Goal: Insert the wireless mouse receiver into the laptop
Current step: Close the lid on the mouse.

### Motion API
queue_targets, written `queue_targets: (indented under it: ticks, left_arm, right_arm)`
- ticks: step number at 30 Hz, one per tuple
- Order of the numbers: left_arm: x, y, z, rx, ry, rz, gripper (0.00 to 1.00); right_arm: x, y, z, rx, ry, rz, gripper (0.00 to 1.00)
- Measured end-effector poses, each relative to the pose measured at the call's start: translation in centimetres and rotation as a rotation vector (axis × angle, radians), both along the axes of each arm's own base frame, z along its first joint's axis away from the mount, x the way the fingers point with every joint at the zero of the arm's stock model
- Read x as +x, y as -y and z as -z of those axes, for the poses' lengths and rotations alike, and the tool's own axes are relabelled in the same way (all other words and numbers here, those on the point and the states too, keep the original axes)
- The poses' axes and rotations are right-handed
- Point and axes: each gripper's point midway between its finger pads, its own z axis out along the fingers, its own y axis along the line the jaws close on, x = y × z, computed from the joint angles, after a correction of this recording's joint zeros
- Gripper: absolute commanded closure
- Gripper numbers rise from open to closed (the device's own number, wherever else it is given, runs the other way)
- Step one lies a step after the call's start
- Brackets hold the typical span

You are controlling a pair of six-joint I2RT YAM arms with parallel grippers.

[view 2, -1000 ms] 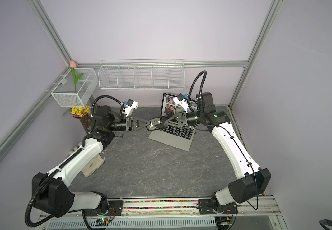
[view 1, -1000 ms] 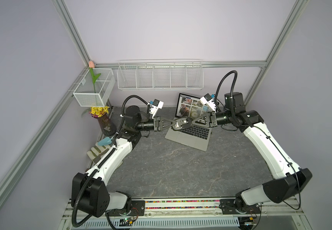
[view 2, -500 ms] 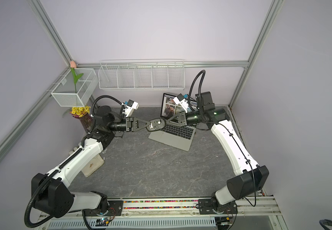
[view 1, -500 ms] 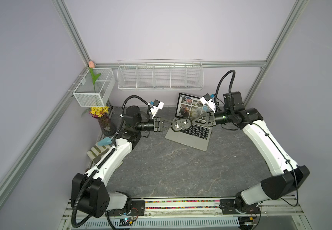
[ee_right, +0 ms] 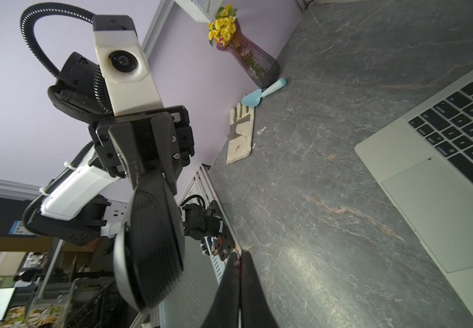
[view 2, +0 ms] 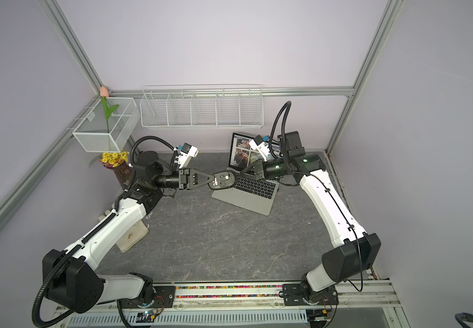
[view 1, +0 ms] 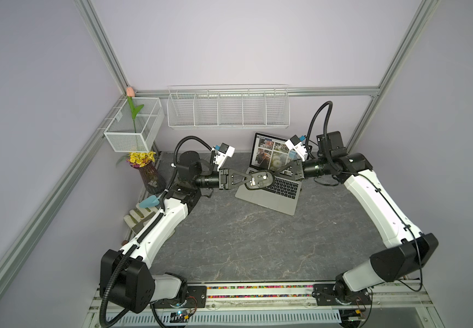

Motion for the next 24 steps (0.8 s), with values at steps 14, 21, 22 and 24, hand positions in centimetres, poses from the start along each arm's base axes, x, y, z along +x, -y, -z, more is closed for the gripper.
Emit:
queue_targets:
  ticks: [14,21,22,24]
  left_arm:
    - [1.7,0.2,0.9,0.023,-0.032,-0.074,1.00]
    - [2.1,0.3,1.3,0.028,-0.046,-0.076,1.00]
    - [2.1,0.3,1.3,0.028,-0.047,-0.076,1.00]
    - [2.1,0.3,1.3,0.028,-0.046,-0.076,1.00]
  right_arm:
    - [-1.6,1.7,-2.4,0.119,0.251,0.147,0.41]
    - [-1.3,-0.6,-1.4,0.109,0.232,0.067,0.63]
    - [-1.2,-0.7,-1.4,0.107,0.235,0.063,0.65]
    - [-1.2,-0.8,-1.4,0.106,0.237,0.061,0.70]
